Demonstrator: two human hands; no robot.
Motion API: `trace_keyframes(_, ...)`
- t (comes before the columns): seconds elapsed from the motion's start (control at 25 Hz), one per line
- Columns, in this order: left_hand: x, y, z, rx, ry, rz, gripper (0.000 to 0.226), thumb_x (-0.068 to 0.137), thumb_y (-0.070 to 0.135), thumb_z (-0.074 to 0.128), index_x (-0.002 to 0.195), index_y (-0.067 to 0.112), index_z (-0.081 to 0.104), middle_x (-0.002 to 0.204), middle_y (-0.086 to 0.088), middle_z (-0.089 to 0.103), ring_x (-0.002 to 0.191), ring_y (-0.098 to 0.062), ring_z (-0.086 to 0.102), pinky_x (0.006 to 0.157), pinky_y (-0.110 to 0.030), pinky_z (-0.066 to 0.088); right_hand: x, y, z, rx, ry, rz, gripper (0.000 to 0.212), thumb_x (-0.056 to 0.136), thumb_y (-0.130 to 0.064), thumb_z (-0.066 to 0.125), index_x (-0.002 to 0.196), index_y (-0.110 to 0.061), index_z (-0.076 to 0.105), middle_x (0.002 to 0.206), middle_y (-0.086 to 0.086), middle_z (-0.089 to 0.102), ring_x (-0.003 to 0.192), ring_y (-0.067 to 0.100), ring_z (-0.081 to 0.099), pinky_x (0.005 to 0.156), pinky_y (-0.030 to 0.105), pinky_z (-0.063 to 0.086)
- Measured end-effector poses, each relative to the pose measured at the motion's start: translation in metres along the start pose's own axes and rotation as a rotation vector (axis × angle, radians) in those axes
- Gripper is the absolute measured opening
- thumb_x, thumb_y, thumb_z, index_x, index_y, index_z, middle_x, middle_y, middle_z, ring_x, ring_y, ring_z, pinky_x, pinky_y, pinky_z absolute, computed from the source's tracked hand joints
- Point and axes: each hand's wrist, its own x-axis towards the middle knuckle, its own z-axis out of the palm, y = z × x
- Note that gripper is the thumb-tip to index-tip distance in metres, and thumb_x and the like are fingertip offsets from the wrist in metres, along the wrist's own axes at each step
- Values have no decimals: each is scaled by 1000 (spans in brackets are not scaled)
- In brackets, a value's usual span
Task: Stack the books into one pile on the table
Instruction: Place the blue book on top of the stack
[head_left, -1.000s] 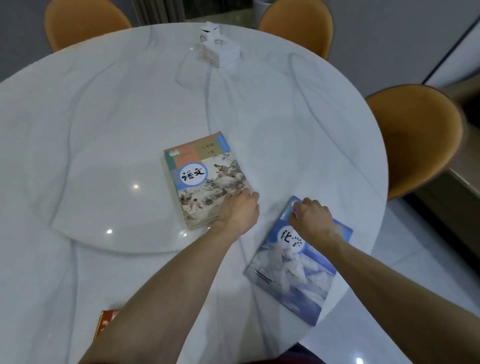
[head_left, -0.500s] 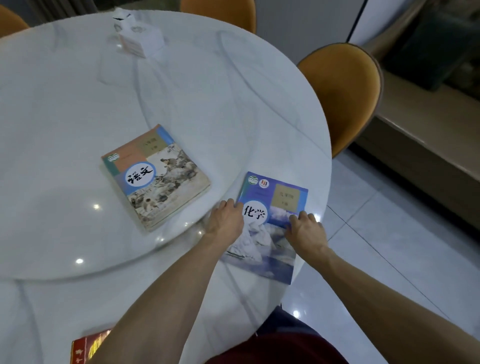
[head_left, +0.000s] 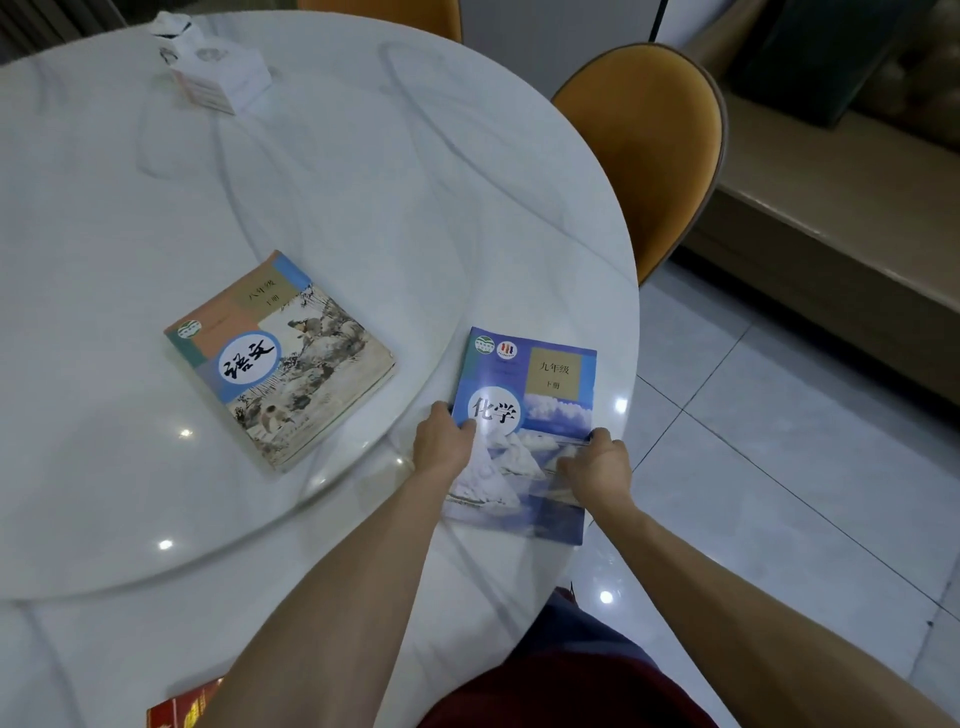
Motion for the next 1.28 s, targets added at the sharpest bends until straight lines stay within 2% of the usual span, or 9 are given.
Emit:
trace_keyframes(0.12,-8,-4,-3,-131,-81,83,36,97,16,43,134,16,44,122,-14,61,105,-33,59,90,-39,51,3,1,-1,68,18,34,36,83,-9,59,117,-3,49,116,22,54,100,39,59,85,45,55)
trace_keyframes(0.24,-14,-11,-3,-290,-59,147,39,97,13,42,135,24,44,121,-7,61,102,-24,58,84,-30,45,2,4,1,129,23,31,38,84,-10,61,120,-7,50,115,21,54,98,40,60,84,46,55)
trace_keyframes(0.4,-12,-18,-6,-505,-90,147,38,96,7,46,131,22,50,125,-2,62,112,-20,59,96,-33,49,-6,9,1,426,22,52,35,89,-15,58,124,-18,50,107,14,64,92,33,65,85,45,57)
trace_keyframes(0.52,-11,-16,-14,-619,-57,134,37,95,5,49,130,19,51,122,-3,63,112,-22,61,97,-36,50,-10,-3,-11,634,2,35,32,92,-14,56,123,-21,52,95,13,62,81,29,62,79,42,57)
trace_keyframes(0.64,-11,-9,-29,-718,26,115,36,96,5,49,130,17,51,123,-2,63,108,-17,60,92,-30,48,-8,-33,-27,733,-48,-55,31,92,-16,58,122,-24,54,96,6,63,86,27,65,81,41,58)
trace_keyframes(0.92,-7,-7,-83,-813,307,74,28,95,8,51,123,11,53,109,-4,62,98,-19,58,86,-33,47,1,-120,-34,652,-149,-297,33,91,-16,60,124,-19,58,96,7,65,87,27,66,82,39,57)
trace_keyframes(1.04,-6,-11,-112,-831,413,71,29,95,7,50,124,10,55,107,-2,63,93,-17,58,80,-28,46,5,-158,-24,603,-215,-382,34,90,-16,61,123,-22,61,96,8,67,88,29,68,86,42,58)
trace_keyframes(1.28,7,-25,-161,-951,527,-41,27,94,8,45,114,23,57,93,4,62,86,-17,53,81,-31,43,15,-235,0,535,-388,-460,39,91,-11,58,129,-20,58,104,13,66,91,30,67,91,44,56)
